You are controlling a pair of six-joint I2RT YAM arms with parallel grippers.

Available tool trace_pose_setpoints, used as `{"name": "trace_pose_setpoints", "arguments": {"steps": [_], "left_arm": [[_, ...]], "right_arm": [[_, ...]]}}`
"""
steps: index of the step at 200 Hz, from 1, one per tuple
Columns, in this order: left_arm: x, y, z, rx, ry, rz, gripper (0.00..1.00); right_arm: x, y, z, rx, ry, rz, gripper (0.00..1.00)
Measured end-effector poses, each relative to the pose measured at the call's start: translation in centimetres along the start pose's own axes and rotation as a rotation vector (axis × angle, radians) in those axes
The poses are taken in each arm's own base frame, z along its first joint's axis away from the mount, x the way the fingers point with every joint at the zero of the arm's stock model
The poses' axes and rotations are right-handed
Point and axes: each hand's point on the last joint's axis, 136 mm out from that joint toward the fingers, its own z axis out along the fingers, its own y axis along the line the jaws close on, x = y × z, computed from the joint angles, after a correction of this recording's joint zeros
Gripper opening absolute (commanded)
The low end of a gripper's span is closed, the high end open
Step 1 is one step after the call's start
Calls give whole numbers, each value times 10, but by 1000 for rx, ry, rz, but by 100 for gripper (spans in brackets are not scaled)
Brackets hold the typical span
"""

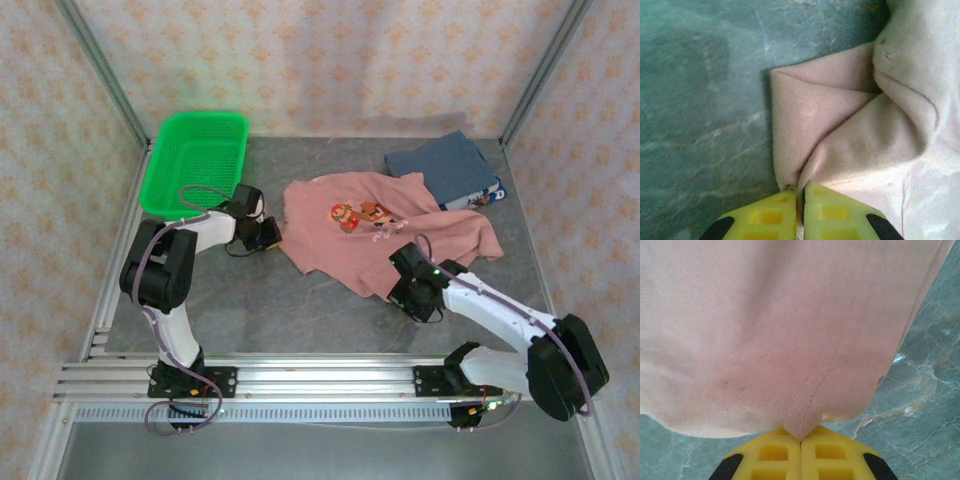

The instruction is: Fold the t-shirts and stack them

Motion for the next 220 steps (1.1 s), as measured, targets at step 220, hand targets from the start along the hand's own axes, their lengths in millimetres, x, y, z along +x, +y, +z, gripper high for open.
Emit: {"name": "trace_pose_setpoints", "arguments": {"steps": [220], "left_arm": [[16,-197,21,-52,204,441,25]], "right_arm": [[-50,-35,-53,80,-65,-59,0]]}}
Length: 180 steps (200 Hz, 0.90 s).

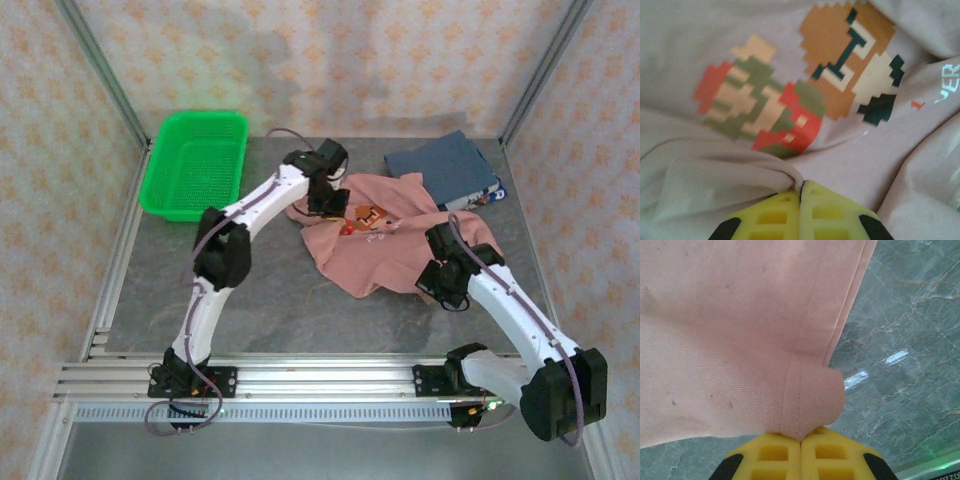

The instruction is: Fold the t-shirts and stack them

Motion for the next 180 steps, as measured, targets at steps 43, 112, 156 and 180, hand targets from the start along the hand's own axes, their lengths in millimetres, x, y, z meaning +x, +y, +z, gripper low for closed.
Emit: {"name": "trace_pose_setpoints", "arguments": {"steps": [43,112,156,180], "left_arm": [[15,-29,24,66,59,29,78],[40,63,-99,134,-176,-281,75],[63,106,-41,154,-158,-466,72],[68,116,-10,174,-152,-558,71]], "right_arm": [[-1,-5,1,18,11,-26,0],[1,-2,2,13,30,-55,0],[0,1,1,9,39,-60,0],[-5,6,-4,-7,24,-62,0]]}}
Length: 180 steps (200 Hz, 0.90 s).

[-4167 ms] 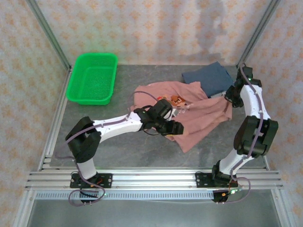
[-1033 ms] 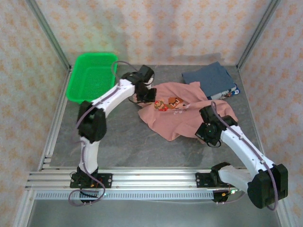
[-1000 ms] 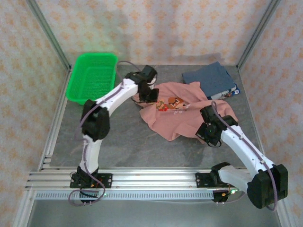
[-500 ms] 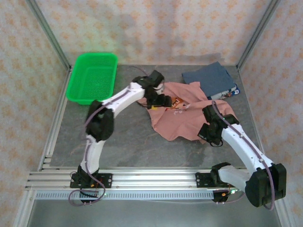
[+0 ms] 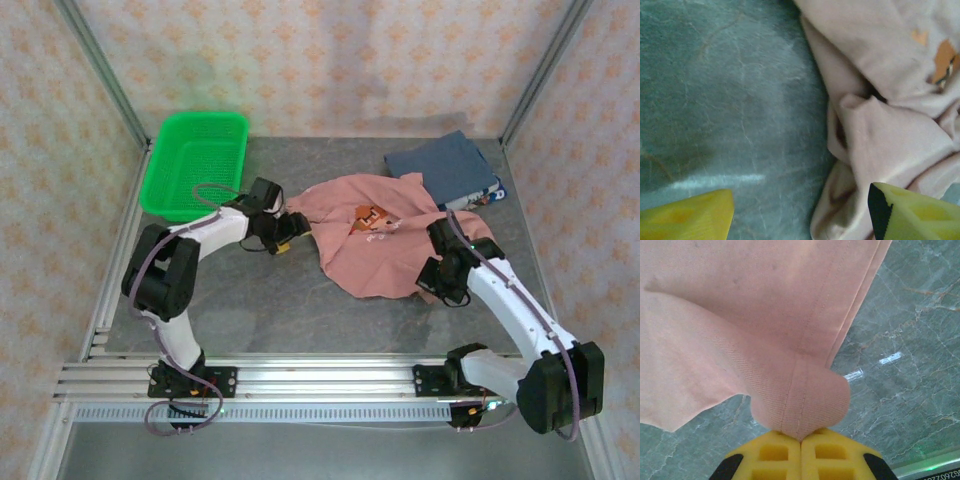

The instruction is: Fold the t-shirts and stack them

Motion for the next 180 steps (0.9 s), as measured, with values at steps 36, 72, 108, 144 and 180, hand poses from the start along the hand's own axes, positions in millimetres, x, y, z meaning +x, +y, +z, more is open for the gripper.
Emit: {"name": "trace_pose_setpoints", "arguments": {"steps": [36,72,108,144,180], "left_arm": [[-19,-20,8,116,-77,-58,67],[-33,-35,16,203,-113,-95,58],[-34,-33,25,211,-109,-122,51],[-37,-40,24,245,-115,-123,43],[-27,-37,37,237,-75,-123,39]], "right_arm": [[-1,1,-2,-5,-5,-3,0],[-2,2,-5,-16,-16,-3,0],[-2,2,-6,-21,-21,-3,0],[-2,2,-6,-23,-23,-3,0],[-1,1,-6,-21,-22,-3,0]]}}
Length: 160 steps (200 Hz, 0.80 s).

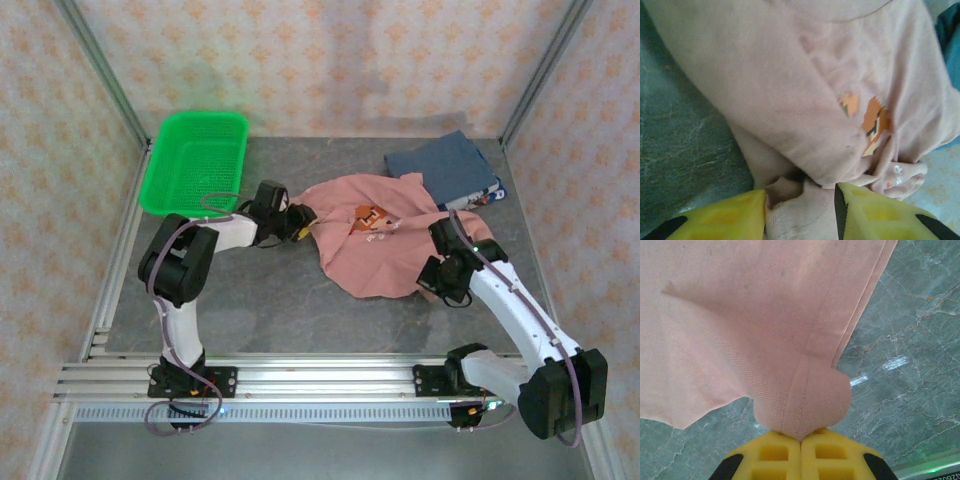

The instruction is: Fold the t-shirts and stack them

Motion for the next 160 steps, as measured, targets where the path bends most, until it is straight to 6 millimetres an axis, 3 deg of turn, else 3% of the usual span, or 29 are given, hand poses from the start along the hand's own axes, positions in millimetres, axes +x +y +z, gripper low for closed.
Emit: {"name": "trace_pose_setpoints", "arguments": {"steps": [40,96,119,138,160], "left_arm": [[9,11,3,-29,24,15,31],[9,14,3,-50,21,18,0],[6,12,-1,-67,14,30,0],[1,7,-21,-88,-15,44,0],[-13,-22,-74,-76,-103,97,0]], "right_arm": [[0,0,-2,-9,-9,0,0],[-1,1,-5,-18,-18,0,0],[-3,2,-10,-29,-29,1,0],[-13,13,-32,-83,-82,3,0],[-34,36,-78,-203,-190,2,0]]}}
